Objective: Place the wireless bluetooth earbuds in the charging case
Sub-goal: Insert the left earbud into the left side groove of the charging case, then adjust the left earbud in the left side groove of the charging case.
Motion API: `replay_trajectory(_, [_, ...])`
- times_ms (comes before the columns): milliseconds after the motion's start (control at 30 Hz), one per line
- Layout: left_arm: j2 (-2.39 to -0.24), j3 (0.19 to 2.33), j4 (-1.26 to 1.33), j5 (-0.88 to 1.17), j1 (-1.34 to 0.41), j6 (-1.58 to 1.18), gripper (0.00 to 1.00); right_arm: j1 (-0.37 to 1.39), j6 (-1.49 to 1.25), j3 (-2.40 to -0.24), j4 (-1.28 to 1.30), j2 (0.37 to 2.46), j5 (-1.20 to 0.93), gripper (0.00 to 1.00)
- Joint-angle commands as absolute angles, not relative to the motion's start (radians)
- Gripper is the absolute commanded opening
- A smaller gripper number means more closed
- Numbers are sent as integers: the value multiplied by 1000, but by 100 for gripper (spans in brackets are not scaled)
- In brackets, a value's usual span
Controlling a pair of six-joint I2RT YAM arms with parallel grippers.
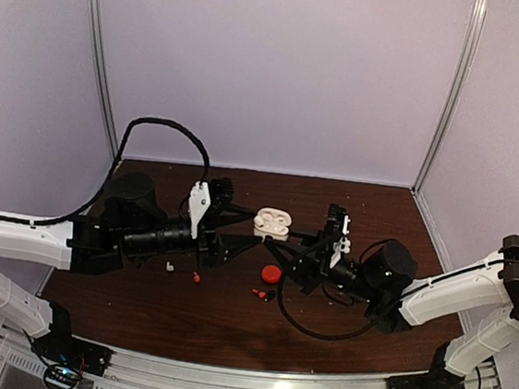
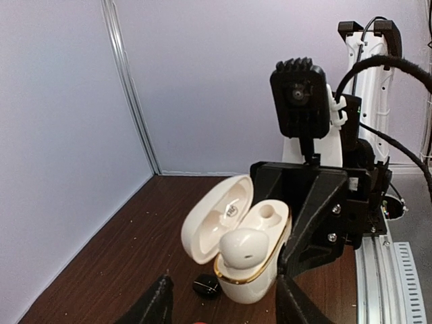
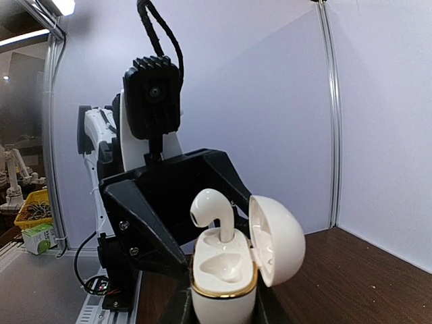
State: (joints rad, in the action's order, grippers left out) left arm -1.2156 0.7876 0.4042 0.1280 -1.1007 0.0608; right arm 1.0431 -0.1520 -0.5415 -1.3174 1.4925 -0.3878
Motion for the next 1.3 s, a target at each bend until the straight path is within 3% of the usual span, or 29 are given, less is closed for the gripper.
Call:
replay_trajectory(0, [-1163, 761, 395, 101, -1098, 44, 57, 1046, -137, -532, -1355, 1464, -398, 0])
replay_trajectory(267, [-1063, 738, 310, 76, -1095, 3, 71, 1045, -148, -508, -1338, 1451, -414, 0])
replay_trajectory(500, [-1082, 837, 199, 185, -1069, -138, 76, 1045, -145, -484, -1302, 1433, -441, 0])
replay_trajectory(833, [-1173, 932, 152, 330, -1055, -196, 77, 1045, -88, -475, -1231, 1401, -462, 0])
replay_trajectory(1267, [-1214, 942, 178, 355, -1041, -214, 77, 1045, -79, -483, -1243, 1425, -489, 0])
